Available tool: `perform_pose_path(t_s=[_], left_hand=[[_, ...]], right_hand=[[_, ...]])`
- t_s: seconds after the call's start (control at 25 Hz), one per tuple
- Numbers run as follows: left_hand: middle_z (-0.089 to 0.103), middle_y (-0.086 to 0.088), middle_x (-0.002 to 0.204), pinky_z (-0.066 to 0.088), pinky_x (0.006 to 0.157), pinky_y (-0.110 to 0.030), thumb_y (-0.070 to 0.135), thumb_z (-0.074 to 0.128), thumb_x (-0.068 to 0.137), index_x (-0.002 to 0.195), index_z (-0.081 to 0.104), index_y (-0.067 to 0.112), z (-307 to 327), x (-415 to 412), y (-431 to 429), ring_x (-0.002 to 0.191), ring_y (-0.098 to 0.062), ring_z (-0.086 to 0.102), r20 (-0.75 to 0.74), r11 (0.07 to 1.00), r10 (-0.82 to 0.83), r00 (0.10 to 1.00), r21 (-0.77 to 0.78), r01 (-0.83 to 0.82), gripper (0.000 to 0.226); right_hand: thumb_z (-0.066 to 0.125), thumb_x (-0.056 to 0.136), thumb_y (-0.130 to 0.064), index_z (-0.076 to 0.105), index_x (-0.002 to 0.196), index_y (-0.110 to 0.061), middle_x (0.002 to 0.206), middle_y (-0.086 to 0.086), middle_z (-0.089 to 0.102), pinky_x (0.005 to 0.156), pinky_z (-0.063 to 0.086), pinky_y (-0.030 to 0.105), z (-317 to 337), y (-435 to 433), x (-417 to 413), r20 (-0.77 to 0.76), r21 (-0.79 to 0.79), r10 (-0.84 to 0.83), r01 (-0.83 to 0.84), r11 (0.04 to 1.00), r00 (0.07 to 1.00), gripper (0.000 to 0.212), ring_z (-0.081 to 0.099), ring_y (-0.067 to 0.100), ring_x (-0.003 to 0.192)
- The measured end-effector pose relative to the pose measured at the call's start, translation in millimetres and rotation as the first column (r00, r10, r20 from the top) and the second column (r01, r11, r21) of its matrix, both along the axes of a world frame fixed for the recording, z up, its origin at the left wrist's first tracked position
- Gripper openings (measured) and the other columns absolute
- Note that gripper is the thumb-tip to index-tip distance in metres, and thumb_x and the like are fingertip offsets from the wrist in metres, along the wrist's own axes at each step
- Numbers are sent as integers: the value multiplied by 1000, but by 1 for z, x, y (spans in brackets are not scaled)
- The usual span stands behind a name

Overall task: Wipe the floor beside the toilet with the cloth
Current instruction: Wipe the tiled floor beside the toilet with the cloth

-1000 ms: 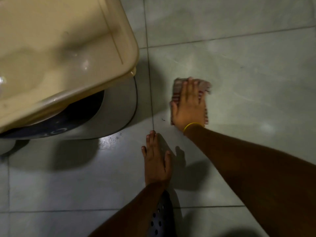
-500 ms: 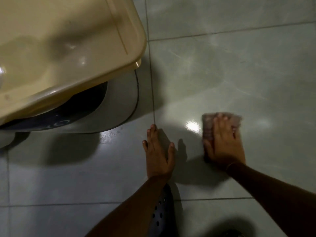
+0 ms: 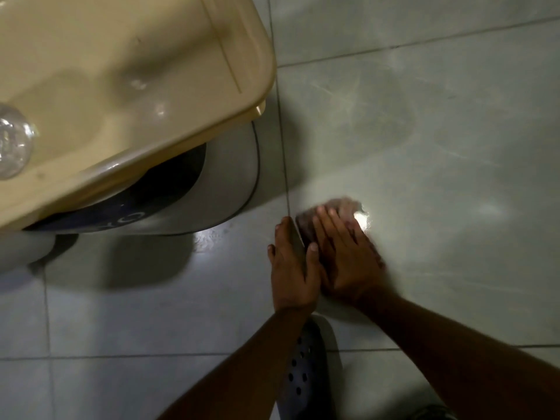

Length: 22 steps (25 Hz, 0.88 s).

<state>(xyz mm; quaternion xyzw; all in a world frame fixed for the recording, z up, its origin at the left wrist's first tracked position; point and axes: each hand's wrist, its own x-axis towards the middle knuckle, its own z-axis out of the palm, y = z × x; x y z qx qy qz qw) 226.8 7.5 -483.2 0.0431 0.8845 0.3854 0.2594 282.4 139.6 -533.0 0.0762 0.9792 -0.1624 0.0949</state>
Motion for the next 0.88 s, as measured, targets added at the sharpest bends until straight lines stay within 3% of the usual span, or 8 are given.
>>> perform_pose_path(t_s=[0.12, 0.2, 0.32, 0.4, 0.48, 0.6, 0.72, 0.88], left_hand=[[22, 10, 174, 19, 131, -54, 55, 36, 107, 169, 14, 26, 5, -1, 4, 162, -12, 16, 6, 1000, 9, 1000, 1, -9, 72], [20, 9, 175, 19, 132, -53, 53, 37, 108, 169, 13, 26, 9, 0, 4, 162, -10, 12, 21, 1000, 9, 1000, 2, -9, 71], [26, 6, 174, 27, 129, -51, 60, 34, 106, 168, 18, 25, 10, -4, 3, 160, -12, 23, 19, 999, 38, 999, 20, -39, 73], [30, 7, 172, 31, 128, -49, 63, 32, 105, 167, 22, 23, 11, -7, 2, 152, -1, 27, -3, 999, 40, 999, 12, -40, 75], [31, 8, 171, 34, 126, -50, 62, 33, 105, 166, 23, 25, 11, -8, 1, 150, 0, 31, -16, 1000, 25, 1000, -5, -25, 72], [35, 6, 168, 45, 118, -46, 66, 31, 104, 165, 23, 27, 16, -12, 1, 148, -20, 47, -13, 1000, 3, 1000, -26, -3, 72], [49, -4, 162, 52, 111, -49, 66, 29, 104, 162, 19, 33, 29, -18, 9, 139, -30, 59, 51, 999, 27, 998, -44, -25, 67], [49, -13, 161, 51, 112, -51, 63, 32, 105, 161, 17, 31, 48, -17, 26, 141, -35, 56, 168, 997, 74, 983, -39, -68, 66]], right_hand=[[37, 105, -62, 14, 172, -13, 182, 9, 8, 127, 27, 60, 3, 32, 101, 58, 70, 51, -55, 996, 997, 86, 14, 30, 168], [34, 104, -66, 13, 172, -13, 181, 11, 7, 130, 23, 58, 10, 69, 114, 106, 114, -133, 121, 986, 985, 89, 18, 33, 167], [31, 103, -63, 10, 171, -7, 180, 16, 10, 131, 18, 58, 10, 101, 42, 99, 165, -555, 537, 828, 826, 90, 15, 36, 167], [35, 104, -58, 13, 169, 0, 178, 23, 14, 131, 21, 62, 10, 95, -33, 35, 181, -679, 663, 726, 734, 90, 16, 42, 165], [35, 105, -57, 14, 168, 2, 176, 28, 17, 132, 18, 62, 7, 72, -88, -9, 164, -597, 590, 790, 802, 89, 19, 46, 164], [30, 106, -60, 17, 170, -4, 178, 22, 18, 132, 15, 56, 4, 27, -96, 8, 130, -224, 221, 966, 975, 85, 20, 40, 165], [25, 108, -61, 18, 171, -12, 180, 14, 17, 132, 23, 58, 5, 7, -26, 23, -3, 14, -14, 1000, 1000, 80, 17, 34, 167], [41, 105, -57, 14, 172, -16, 182, 7, 3, 127, 28, 56, 19, 0, 113, 119, 19, 141, -144, 989, 983, 83, 8, 29, 169]])
